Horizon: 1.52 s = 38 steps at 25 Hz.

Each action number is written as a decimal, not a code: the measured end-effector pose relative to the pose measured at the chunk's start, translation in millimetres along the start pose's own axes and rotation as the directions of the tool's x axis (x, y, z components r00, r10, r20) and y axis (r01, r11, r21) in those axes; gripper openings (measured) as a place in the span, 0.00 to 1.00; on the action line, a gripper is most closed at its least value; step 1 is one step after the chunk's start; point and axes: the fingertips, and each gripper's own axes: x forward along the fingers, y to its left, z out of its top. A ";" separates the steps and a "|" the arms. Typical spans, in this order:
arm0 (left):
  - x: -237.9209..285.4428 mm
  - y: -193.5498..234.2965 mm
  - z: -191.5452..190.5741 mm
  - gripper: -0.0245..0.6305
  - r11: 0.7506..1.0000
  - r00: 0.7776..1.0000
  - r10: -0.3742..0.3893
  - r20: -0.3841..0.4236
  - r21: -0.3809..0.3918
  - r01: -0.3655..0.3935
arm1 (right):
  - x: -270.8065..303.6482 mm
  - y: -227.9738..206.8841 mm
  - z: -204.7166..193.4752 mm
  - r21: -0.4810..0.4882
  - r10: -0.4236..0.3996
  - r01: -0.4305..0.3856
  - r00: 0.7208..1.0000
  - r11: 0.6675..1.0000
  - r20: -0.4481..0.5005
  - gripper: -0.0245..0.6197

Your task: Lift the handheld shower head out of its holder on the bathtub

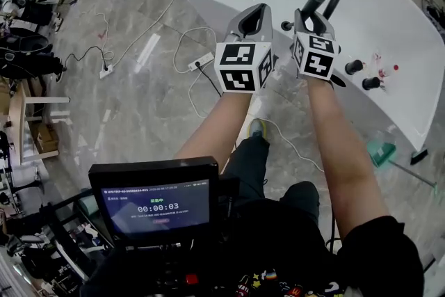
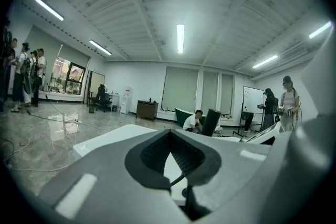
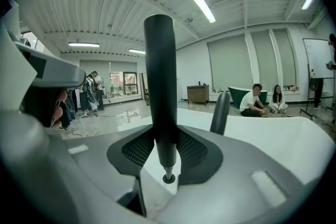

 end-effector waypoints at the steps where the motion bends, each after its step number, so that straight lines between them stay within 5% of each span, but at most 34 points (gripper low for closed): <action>1: -12.7 -13.3 12.2 0.04 1.000 1.000 0.005 0.011 0.004 -0.005 | -19.6 -1.5 14.7 -0.003 0.006 -0.006 1.000 1.000 0.019 0.28; 10: -159.9 -184.4 77.1 0.04 0.999 0.993 0.044 0.113 0.017 -0.046 | -242.5 -23.4 106.9 -0.056 0.113 -0.104 0.975 0.993 0.189 0.28; 16: -226.5 -266.1 90.0 0.04 0.999 0.991 0.045 0.125 0.003 -0.045 | -343.2 -40.9 144.2 -0.069 0.151 -0.139 0.958 0.988 0.243 0.28; 31: -208.5 -303.5 168.4 0.04 0.992 0.988 -0.093 0.126 0.094 0.082 | -446.5 -68.0 255.6 -0.067 0.145 -0.129 0.906 0.989 0.398 0.28; 38: -213.7 -334.0 185.6 0.04 0.986 0.976 -0.143 0.166 0.109 0.126 | -484.7 -81.9 257.1 -0.079 0.132 -0.109 0.896 0.991 0.423 0.28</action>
